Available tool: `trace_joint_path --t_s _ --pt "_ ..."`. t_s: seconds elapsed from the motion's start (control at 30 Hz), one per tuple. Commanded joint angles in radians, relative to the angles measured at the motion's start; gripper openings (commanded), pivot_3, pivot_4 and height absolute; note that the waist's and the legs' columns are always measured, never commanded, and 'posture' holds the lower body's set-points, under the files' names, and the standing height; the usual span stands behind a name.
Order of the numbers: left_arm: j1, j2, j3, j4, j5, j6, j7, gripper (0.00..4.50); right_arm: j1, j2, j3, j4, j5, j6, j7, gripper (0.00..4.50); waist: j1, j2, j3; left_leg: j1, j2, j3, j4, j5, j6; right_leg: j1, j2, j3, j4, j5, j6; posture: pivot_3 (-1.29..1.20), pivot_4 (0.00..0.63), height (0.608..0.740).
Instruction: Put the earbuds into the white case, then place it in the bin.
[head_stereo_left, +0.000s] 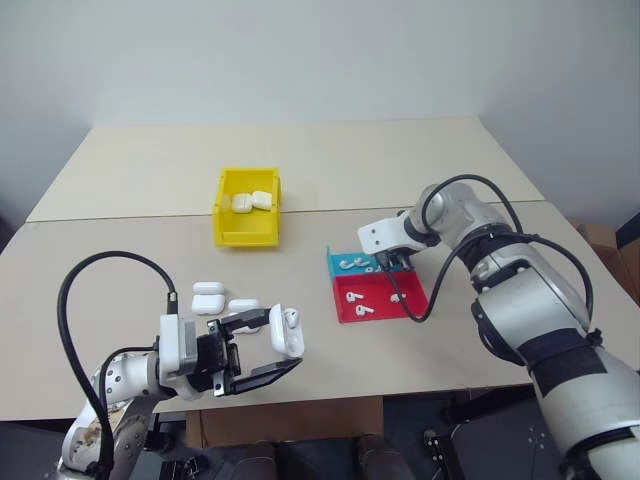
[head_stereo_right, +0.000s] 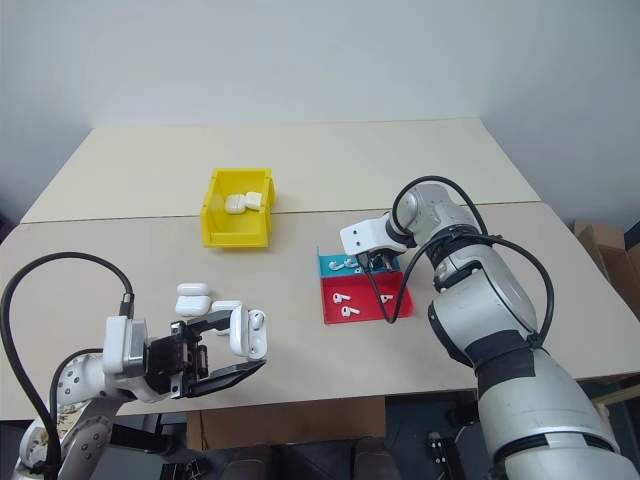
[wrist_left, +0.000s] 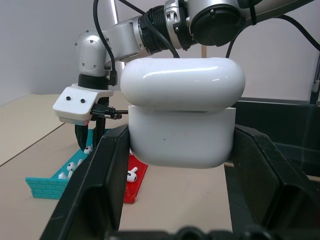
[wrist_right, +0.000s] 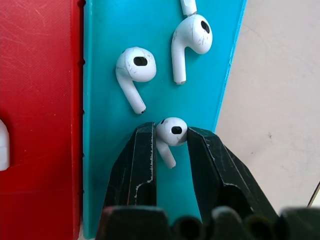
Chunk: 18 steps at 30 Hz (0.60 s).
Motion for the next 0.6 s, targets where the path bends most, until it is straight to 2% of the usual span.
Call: trace_joint_path --t_s 0.03,0.4,0.6 --pt "-0.01 0.005 0.004 -0.036 -0.012 -0.017 0.005 2.79 0.001 -0.005 -0.016 -0.001 0.0 -0.006 -0.012 1.11 0.0 0.0 0.0 0.0 0.0 0.0 0.0 0.0 0.0 0.0 0.0 0.0 0.0 0.0 0.0 0.0 0.15 0.74" --pt "-0.014 0.003 0.0 -0.034 -0.012 -0.017 0.006 2.79 -0.001 -0.005 -0.019 -0.001 0.003 0.004 -0.018 1.11 0.0 0.0 0.0 0.0 0.0 0.0 0.0 0.0 0.0 0.0 0.0 0.0 0.0 0.0 0.0 0.0 0.15 0.74" --pt "-0.017 0.002 -0.002 -0.033 -0.013 -0.015 0.008 2.79 -0.013 -0.024 -0.077 -0.024 0.058 0.004 0.03 1.11 0.0 0.0 0.0 0.0 0.0 0.0 0.0 0.0 0.0 0.0 0.0 0.0 0.0 0.0 0.0 0.0 0.15 0.74"
